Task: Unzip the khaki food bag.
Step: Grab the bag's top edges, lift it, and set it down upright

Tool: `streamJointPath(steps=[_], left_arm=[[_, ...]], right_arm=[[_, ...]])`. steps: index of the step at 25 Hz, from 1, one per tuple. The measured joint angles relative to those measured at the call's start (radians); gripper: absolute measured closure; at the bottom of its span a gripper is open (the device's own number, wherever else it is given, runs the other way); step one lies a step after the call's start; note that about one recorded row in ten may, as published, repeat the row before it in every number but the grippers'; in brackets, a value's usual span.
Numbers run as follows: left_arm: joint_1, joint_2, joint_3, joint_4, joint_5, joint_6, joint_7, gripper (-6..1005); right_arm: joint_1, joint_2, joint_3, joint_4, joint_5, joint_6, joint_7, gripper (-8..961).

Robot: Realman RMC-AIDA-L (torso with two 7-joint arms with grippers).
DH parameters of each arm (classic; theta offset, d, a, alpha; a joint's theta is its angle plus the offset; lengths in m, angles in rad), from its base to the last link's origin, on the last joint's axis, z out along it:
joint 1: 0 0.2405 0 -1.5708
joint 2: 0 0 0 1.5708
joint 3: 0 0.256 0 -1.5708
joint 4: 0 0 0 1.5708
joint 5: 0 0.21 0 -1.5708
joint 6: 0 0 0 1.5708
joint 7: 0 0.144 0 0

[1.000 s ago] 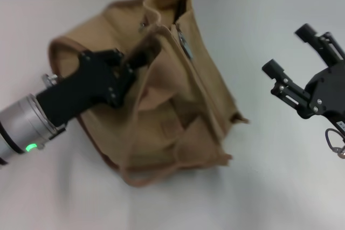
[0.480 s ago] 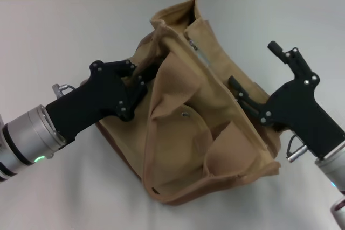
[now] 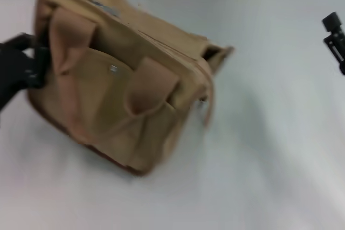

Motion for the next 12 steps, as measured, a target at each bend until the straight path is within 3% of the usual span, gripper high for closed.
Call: streamJointPath(steps=[2, 3, 6, 8, 12], left_arm=[[0.019, 0.001, -0.029, 0.034, 0.000, 0.009, -0.018, 940], [0.036, 0.004, -0.058, 0.133, -0.002, 0.077, -0.098, 940], [0.028, 0.003, -0.057, 0.151, -0.002, 0.105, -0.106, 940], [-0.009, 0.000, -0.023, 0.166, 0.007, 0.151, -0.095, 940], [-0.062, 0.001, 0.155, 0.172, 0.010, 0.144, -0.045, 940]], right_arm=[[0.003, -0.002, 0.001, -0.044, 0.000, 0.049, 0.126, 111], [0.006, -0.002, 0.001, -0.052, 0.000, 0.073, 0.161, 111], [0.017, 0.000, 0.000, -0.058, -0.001, 0.108, 0.175, 111], [0.024, 0.001, -0.004, -0.055, -0.003, 0.122, 0.170, 111], [0.029, 0.003, -0.008, -0.047, -0.005, 0.147, 0.166, 111]])
